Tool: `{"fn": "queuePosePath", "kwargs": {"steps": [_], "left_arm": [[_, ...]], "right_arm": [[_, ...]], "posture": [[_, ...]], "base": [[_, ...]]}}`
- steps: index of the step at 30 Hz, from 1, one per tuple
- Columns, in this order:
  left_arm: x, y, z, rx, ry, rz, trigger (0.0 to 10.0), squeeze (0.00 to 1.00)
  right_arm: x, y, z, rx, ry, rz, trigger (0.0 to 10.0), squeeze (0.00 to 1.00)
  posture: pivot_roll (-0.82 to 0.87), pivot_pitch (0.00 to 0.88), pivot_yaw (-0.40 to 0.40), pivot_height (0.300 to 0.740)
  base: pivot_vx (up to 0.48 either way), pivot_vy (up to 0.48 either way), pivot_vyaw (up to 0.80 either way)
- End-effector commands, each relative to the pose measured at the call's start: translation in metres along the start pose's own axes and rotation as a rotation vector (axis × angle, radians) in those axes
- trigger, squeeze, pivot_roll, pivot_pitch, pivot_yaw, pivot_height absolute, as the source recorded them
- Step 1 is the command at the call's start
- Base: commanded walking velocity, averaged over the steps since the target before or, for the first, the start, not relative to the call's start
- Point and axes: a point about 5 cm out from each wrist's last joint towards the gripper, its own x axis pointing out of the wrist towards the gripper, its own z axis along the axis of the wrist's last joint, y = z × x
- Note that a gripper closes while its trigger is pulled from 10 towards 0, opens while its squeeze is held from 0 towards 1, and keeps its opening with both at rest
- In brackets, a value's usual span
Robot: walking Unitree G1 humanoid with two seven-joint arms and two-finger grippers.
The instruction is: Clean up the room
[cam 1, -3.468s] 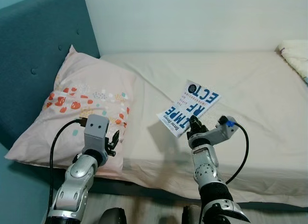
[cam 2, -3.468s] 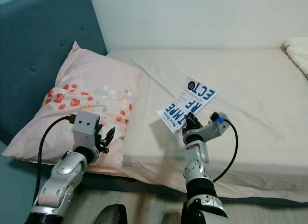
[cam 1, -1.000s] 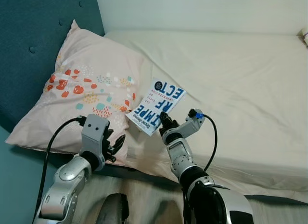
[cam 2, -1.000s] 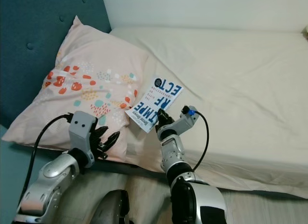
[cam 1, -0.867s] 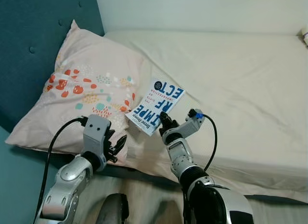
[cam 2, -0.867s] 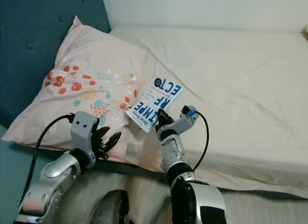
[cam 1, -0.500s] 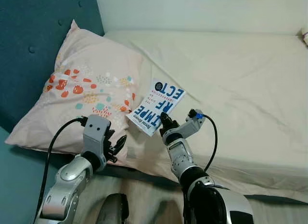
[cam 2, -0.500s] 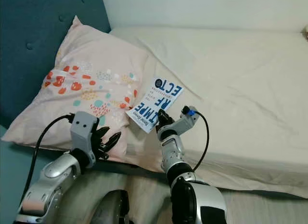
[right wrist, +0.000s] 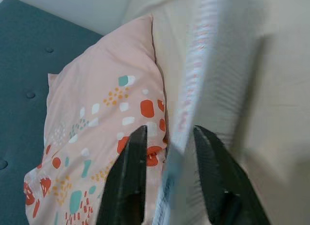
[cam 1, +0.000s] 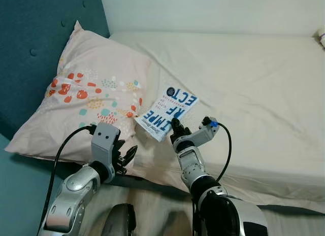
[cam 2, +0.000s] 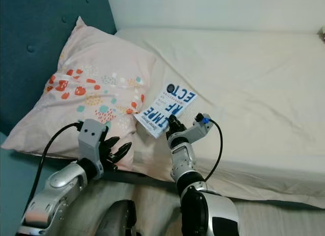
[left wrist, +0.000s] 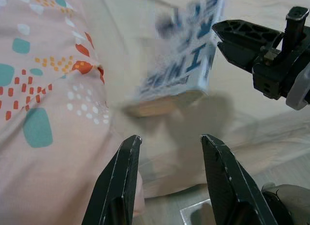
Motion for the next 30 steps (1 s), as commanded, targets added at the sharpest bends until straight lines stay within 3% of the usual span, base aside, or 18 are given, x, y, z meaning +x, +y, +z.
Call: {"fn": "queuePosePath", "kwargs": {"steps": [1,3,4,11,24,30], "left_arm": [[-0.002,-0.001,-0.002,-0.009,0.012,-0.007,10.0,0.0],[-0.002,-0.001,-0.002,-0.009,0.012,-0.007,10.0,0.0],[-0.002,-0.001,-0.002,-0.009,0.011,-0.007,10.0,0.0],[0.0,0.0,-0.001,-0.007,0.003,-0.01,10.0,0.0],[0.0,0.003,-0.001,0.001,-0.001,-0.012,10.0,0.0],[-0.004,0.004,-0.001,0.008,0.0,-0.015,10.0,0.0]], "right_arm": [[-0.035,0.005,-0.077,0.138,0.148,-0.066,10.0,0.56],[-0.035,0.004,-0.077,0.135,0.148,-0.074,10.0,0.56],[-0.035,0.004,-0.077,0.128,0.149,-0.079,10.0,0.0],[-0.037,-0.001,-0.077,0.148,0.143,-0.123,10.0,0.0],[-0.049,-0.003,-0.097,0.152,0.227,-0.165,10.0,0.0],[-0.067,0.0,-0.125,0.103,0.384,-0.144,10.0,0.0]], "posture": [[0.17,0.217,0.011,0.609],[0.17,0.216,0.012,0.609],[0.17,0.214,0.012,0.609],[0.16,0.208,0.011,0.609],[0.15,0.198,0.007,0.609],[0.15,0.198,0.0,0.609]], "base": [[0.0,0.0,0.0],[0.0,0.0,0.0],[0.0,0.0,0.0],[0.0,0.0,0.0],[0.0,0.0,0.0],[0.0,0.0,0.0]]}}
